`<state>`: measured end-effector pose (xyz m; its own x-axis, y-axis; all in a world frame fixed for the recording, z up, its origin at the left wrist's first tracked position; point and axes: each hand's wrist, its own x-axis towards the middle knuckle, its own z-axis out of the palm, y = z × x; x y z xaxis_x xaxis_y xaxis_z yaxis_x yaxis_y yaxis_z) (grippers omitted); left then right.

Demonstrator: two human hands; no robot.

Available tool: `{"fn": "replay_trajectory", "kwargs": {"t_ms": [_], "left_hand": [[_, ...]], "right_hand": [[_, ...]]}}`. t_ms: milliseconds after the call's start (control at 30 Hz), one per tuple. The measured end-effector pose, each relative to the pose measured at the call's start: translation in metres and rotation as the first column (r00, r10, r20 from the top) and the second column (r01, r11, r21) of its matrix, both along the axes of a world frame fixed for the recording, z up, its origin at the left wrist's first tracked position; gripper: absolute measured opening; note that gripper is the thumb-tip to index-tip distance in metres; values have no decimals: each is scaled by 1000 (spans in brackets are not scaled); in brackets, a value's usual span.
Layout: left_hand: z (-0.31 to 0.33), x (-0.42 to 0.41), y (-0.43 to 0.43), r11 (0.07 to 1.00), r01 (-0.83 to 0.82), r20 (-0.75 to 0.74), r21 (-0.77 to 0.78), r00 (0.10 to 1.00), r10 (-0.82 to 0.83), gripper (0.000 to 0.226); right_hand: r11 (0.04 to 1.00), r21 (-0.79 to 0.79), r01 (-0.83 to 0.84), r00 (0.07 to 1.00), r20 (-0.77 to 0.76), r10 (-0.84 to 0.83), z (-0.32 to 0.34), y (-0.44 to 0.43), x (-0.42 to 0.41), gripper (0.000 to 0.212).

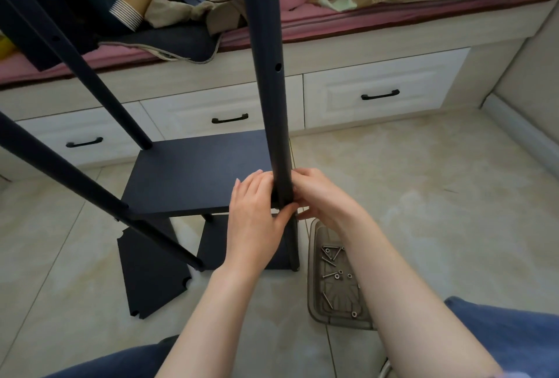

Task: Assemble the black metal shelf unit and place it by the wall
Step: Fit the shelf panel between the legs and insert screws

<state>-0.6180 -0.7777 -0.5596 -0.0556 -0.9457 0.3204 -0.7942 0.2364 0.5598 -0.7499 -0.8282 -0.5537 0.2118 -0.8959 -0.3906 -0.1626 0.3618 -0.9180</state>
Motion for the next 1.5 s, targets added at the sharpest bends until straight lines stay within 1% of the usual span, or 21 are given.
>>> {"fn": "replay_trajectory", "kwargs": {"t_ms": [100,200,433,500,567,667,733,800,867,933,1000,1033,1100,1167,1267,1333,1400,1500], "left_hand": [[2,0,1,1000,10,-8,-11,1000,-11,47],[0,0,2,1000,23,2,2,1000,-23,53],[-4,1,0,1000,12,56,23,998,-14,58],[-4,1,1,1000,8,65,14,998,-9,57],[-5,2,2,1000,10,79,-15,997,-9,54],[-11,4,2,999,9,96,-42,995,-5,53],[-15,6,2,999,7,91,-43,996,-3,59],[-19,5,3,998,4,71,-61,997,1,59],[-20,3,5,997,-11,54,-81,998,16,54],[-22,1,6,993,-35,46,-109,998,40,45],[-24,-1,6,991,-47,53,-125,997,54,42],[-24,-1,5,990,-49,62,-130,996,57,40],[-27,0,4,988,-50,76,-148,995,62,37],[-29,0,3,986,-58,72,-155,995,69,37],[-32,-2,1,986,-85,49,-143,994,93,41],[-33,-3,1,983,-97,39,-153,994,104,42],[-33,-4,1,982,-101,32,-162,994,108,44],[-33,-6,1,977,-113,18,-183,993,118,44]], "right_hand": [[998,-38,-42,998,-48,40,-2,-2,3,44],[996,-43,-73,996,-57,71,-4,-5,3,44],[997,-22,-76,997,-26,76,-7,-7,2,42],[996,12,-84,996,41,84,-8,-7,-5,45],[996,66,-62,985,167,50,-15,-5,-16,47],[983,172,58,928,355,-117,-37,6,-35,38],[962,241,128,895,390,-217,-61,14,-45,33],[939,301,166,911,317,-263,-91,22,-54,32],[903,373,213,928,213,-306,-124,29,-63,28],[860,425,281,941,51,-333,-156,37,-69,22],[843,428,326,945,-136,-297,-188,44,-73,11],[850,409,332,939,-224,-260,-202,48,-73,8],[878,358,319,909,-377,-177,-235,54,-75,11],[909,307,281,885,-451,-121,-252,59,-71,8],[939,277,204,863,-504,-39,-256,63,-64,22],[947,269,178,836,-549,-1,-260,64,-61,26],[957,239,164,800,-600,12,-265,66,-60,21],[976,190,106,714,-698,58,-265,67,-59,16]]}}
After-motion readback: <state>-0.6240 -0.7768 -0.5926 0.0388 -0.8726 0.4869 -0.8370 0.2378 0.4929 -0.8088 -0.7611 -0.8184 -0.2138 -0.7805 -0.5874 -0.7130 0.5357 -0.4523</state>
